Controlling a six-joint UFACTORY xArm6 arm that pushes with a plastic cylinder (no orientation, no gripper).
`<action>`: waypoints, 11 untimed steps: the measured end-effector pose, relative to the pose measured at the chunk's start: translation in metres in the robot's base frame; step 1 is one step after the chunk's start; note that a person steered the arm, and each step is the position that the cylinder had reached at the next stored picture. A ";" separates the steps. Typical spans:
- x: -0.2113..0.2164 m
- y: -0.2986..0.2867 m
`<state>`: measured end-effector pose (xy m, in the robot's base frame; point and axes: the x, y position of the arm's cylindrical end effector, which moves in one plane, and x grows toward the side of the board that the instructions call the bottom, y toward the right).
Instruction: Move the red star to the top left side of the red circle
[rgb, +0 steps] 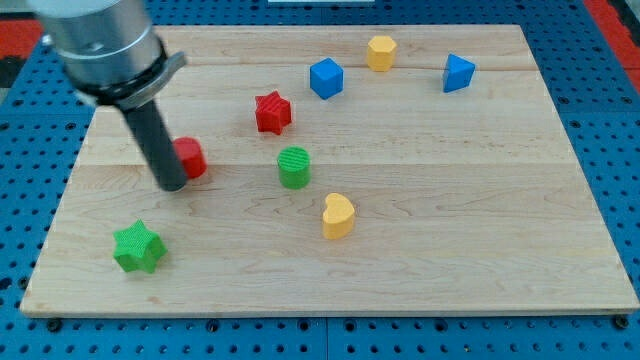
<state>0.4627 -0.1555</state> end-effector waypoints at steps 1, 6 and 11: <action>-0.022 0.019; -0.090 0.117; -0.179 0.075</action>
